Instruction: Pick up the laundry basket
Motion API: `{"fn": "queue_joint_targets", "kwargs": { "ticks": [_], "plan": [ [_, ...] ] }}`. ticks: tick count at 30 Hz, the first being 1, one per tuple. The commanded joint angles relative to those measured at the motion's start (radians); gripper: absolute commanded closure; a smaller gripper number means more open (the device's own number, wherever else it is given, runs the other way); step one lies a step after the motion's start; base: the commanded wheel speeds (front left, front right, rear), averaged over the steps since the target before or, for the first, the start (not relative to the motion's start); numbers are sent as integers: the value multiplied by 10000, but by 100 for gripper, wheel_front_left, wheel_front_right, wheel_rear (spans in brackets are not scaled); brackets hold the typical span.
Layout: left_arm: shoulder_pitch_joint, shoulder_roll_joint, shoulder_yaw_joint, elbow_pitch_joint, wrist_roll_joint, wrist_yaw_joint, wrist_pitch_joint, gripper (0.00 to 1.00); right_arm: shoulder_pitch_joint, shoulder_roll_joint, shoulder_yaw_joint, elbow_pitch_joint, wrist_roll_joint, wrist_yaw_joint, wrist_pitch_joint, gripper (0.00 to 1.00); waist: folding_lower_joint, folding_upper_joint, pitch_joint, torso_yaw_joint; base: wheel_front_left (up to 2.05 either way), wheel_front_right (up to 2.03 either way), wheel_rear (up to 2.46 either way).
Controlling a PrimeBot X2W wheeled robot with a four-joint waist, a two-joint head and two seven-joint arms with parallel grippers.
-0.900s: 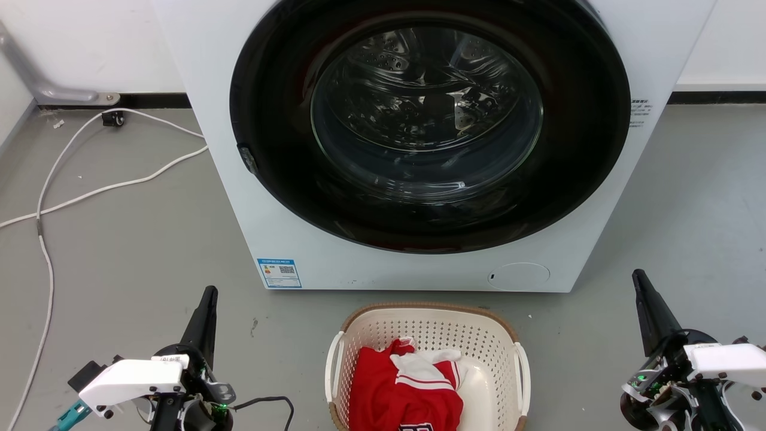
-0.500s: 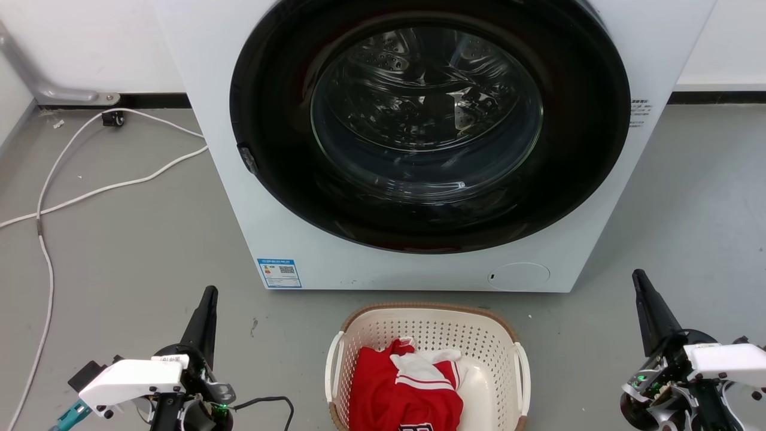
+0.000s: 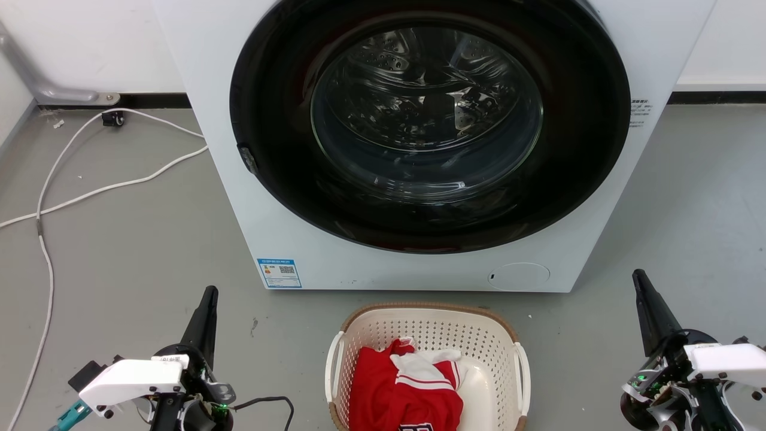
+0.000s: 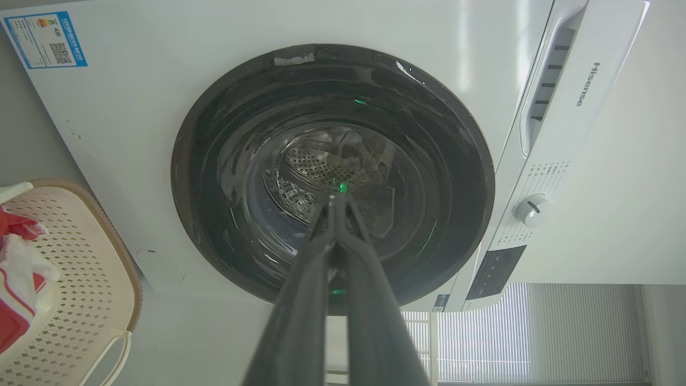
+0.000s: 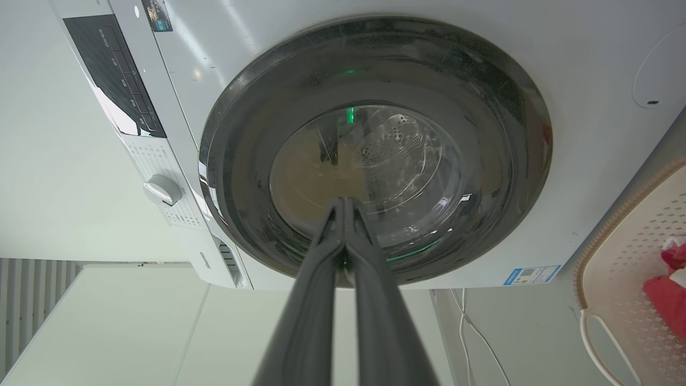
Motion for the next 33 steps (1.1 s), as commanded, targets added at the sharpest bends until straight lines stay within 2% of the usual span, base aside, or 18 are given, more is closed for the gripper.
{"fn": "queue_joint_targets", "kwargs": {
  "ticks": [1,7,8,23,33],
  "plan": [
    [-110,-12,30,15,72,-32,5,100,-112,37,-16,13,-33,0,46,100,0,0,0,0,0,0,0],
    [-111,-17,38,15,76,-32,13,100,-113,40,-22,12,-40,0,38,100,0,0,0,0,0,0,0],
    [14,-8,0,30,6,2,-1,0,15,6,-4,26,-2,0,22,0,0,0,0,0,0,0,0],
    [456,-56,-124,-87,389,7,-624,0,437,35,67,-97,-576,0,-599,0,0,0,0,-15,0,0,0],
    [556,-54,383,48,1070,3,-1063,0,445,38,-351,-60,-1817,1,-1036,0,0,0,-9,-34,0,0,0]
  ]
}}
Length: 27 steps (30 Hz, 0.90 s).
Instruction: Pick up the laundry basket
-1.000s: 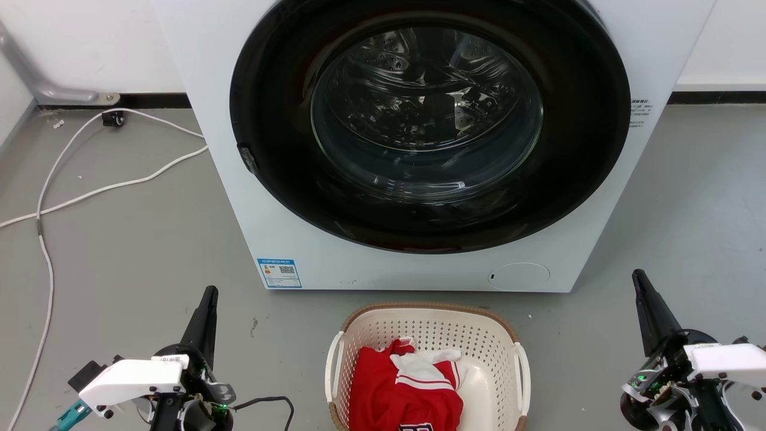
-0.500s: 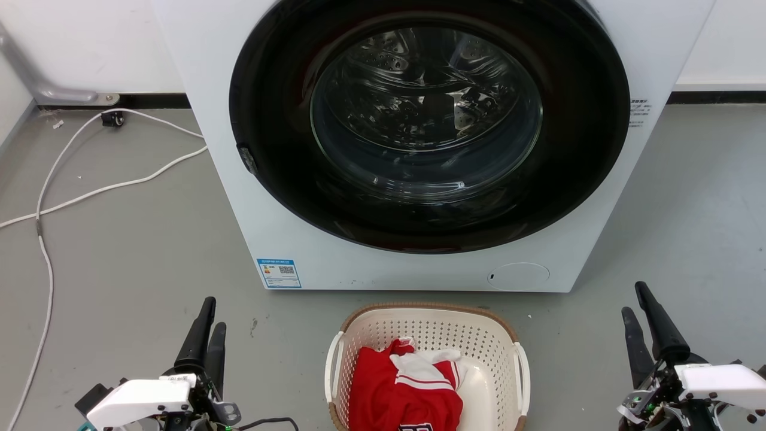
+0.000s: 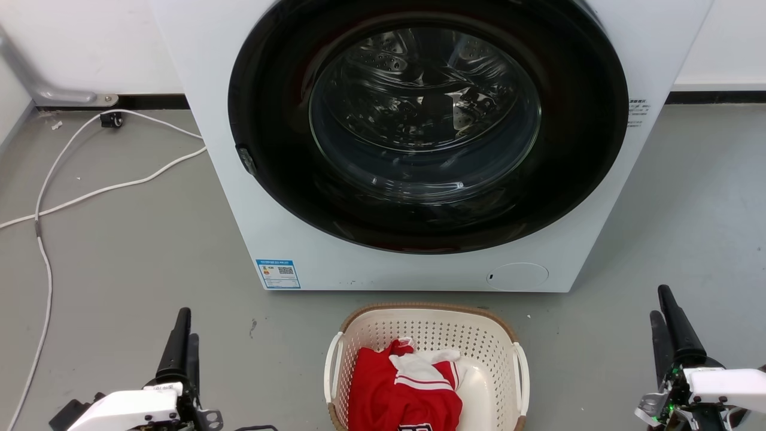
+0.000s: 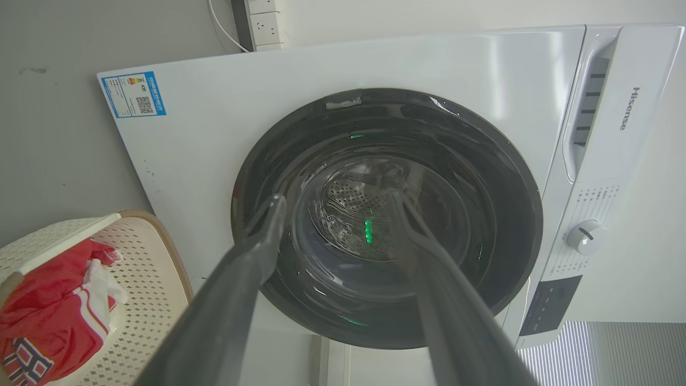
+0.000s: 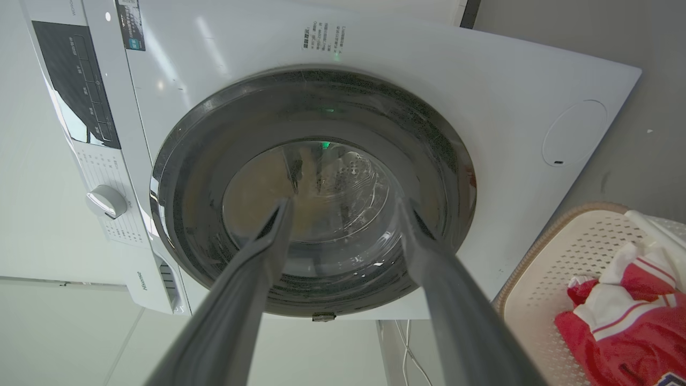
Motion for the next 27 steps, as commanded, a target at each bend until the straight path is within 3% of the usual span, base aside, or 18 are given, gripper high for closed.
{"fn": "queue_joint_targets", "kwargs": {
  "ticks": [1,11,17,18,27],
  "plan": [
    [-77,34,160,-115,208,-11,-125,0,-132,-30,-134,-108,-329,16,-113,0,0,-1,-2,-2,0,0,0],
    [-232,37,986,-295,1631,-15,-474,0,-243,-27,-393,-567,-2446,17,-465,0,0,-1,5,-12,0,0,0],
    [-232,39,1135,-1089,2979,-11,-695,0,-286,-25,-232,-1312,-4229,18,-682,0,0,-1,44,-19,0,0,0],
    [-172,39,1045,-1590,3624,58,-798,0,-271,-24,-134,-1709,-5074,18,-787,0,0,-1,62,-18,0,0,0],
    [204,40,69,-2896,6147,397,-1090,0,-191,-21,280,-2542,-7317,19,-1082,0,0,-1,94,-27,0,0,0]
  ]
}}
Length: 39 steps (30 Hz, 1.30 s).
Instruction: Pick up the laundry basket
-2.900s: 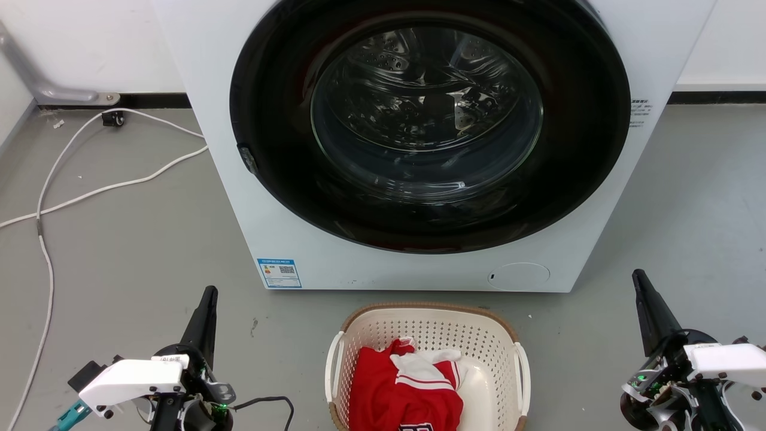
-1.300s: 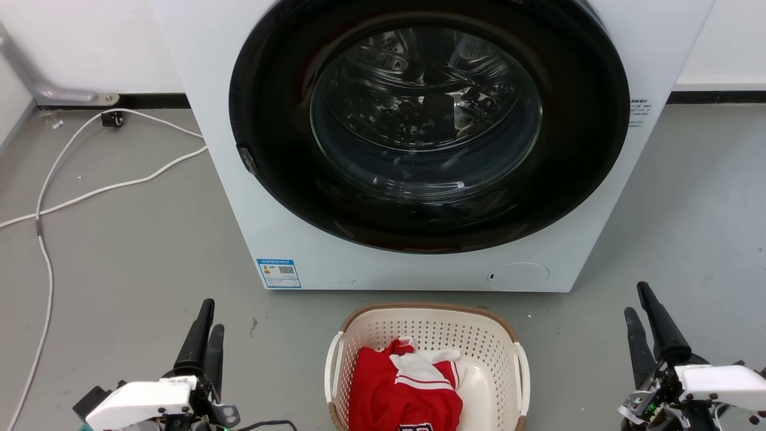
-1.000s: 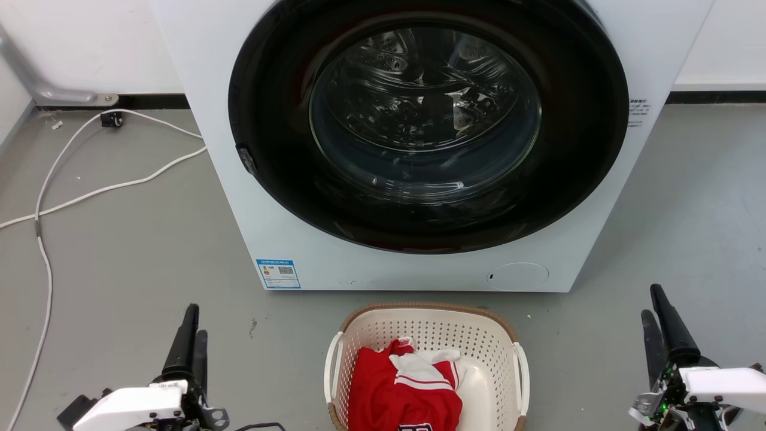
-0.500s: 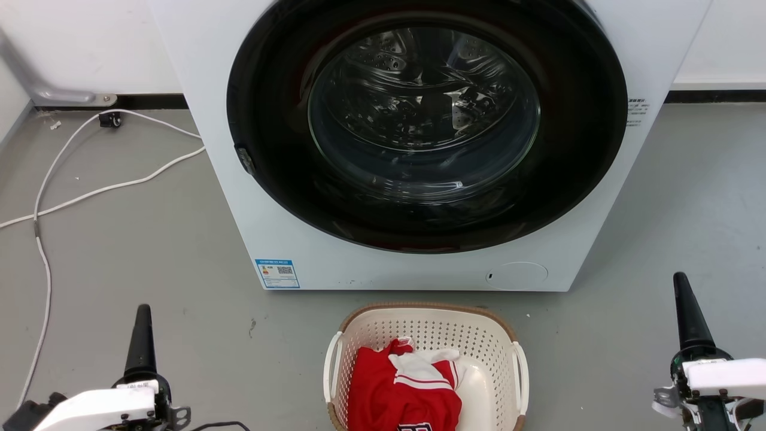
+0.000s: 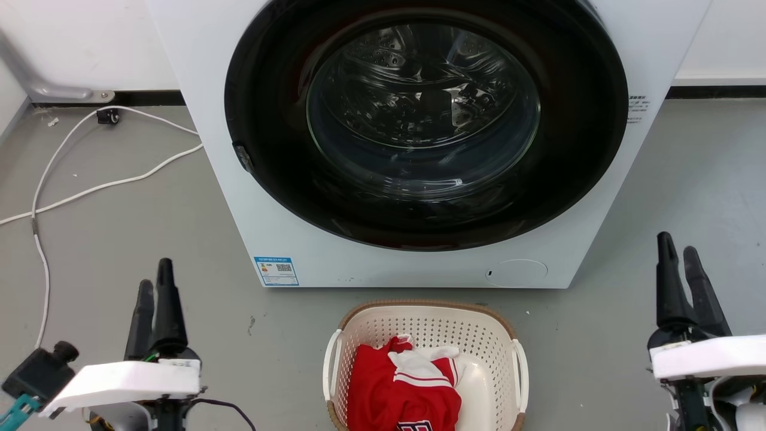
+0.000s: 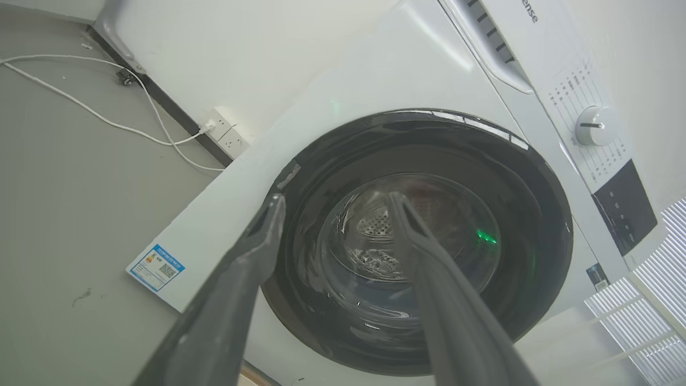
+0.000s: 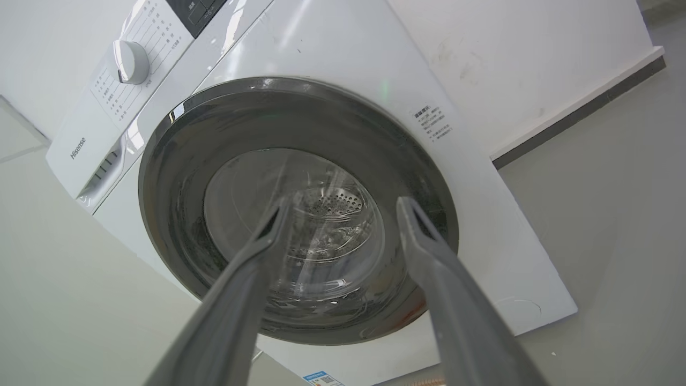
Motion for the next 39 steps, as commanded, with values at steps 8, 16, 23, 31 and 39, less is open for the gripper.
{"fn": "queue_joint_targets", "kwargs": {
  "ticks": [8,16,23,31,39],
  "plan": [
    [189,39,-737,-779,1833,223,-286,0,60,-19,404,-642,-1810,20,-308,0,0,0,24,-9,0,0,0],
    [288,40,-1312,-881,3467,362,-507,0,239,-15,558,-628,-3001,21,-539,0,0,0,32,-9,0,0,0],
    [341,40,-1787,-1049,4697,394,-688,0,268,-13,629,-565,-3898,21,-723,0,0,0,36,-13,0,0,0],
    [405,185,-2256,-1072,5771,468,-888,0,353,-10,684,-422,-4902,22,-906,0,0,0,48,-37,0,0,0],
    [472,439,-2913,-955,6618,666,-1079,0,504,-7,508,48,-5676,23,-1100,0,0,0,51,-57,0,0,0]
  ]
}}
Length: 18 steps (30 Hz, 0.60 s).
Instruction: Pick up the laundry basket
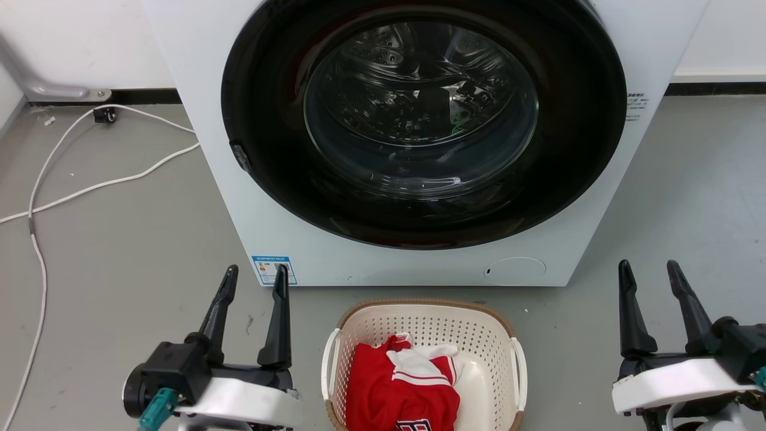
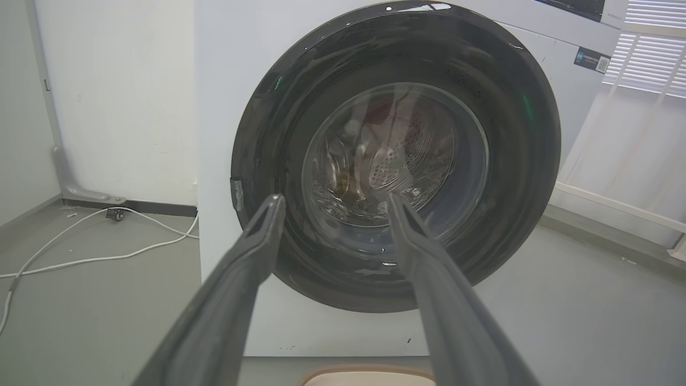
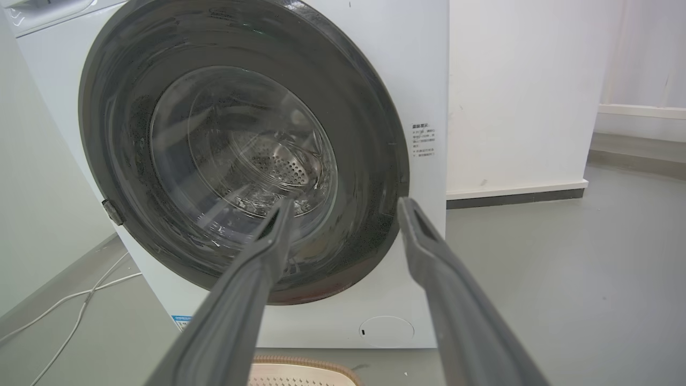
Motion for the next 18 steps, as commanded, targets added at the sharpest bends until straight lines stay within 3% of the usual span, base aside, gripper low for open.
{"fn": "queue_joint_targets", "kwargs": {
  "ticks": [1,11,18],
  "plan": [
    [48,81,-112,-32,248,67,-107,0,29,-7,-18,57,-245,21,-91,0,0,0,-3,-8,0,0,0],
    [167,300,-616,457,999,197,-317,0,141,-3,54,435,-966,21,-319,0,0,0,-29,-91,0,0,0],
    [267,108,-503,985,949,-62,-459,0,203,-1,129,519,-1336,13,-439,0,0,0,-23,-130,0,0,0]
  ]
}}
